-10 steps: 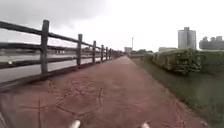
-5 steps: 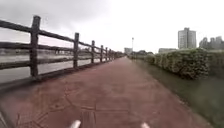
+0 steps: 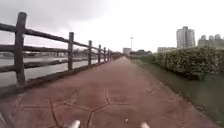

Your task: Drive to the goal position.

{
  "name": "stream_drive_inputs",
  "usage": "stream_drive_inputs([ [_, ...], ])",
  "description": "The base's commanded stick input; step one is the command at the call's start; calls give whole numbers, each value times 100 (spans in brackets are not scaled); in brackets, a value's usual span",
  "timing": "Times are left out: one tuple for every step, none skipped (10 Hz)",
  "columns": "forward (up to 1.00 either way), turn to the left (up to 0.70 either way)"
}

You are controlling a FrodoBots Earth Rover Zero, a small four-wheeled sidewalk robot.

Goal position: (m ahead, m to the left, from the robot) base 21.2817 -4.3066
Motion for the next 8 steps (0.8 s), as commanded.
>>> stream_drive_inputs([
  [70, 0],
  [70, 0],
  [70, 0],
  [70, 0],
  [70, 0],
  [70, 0],
  [70, 0],
  [70, 0],
])
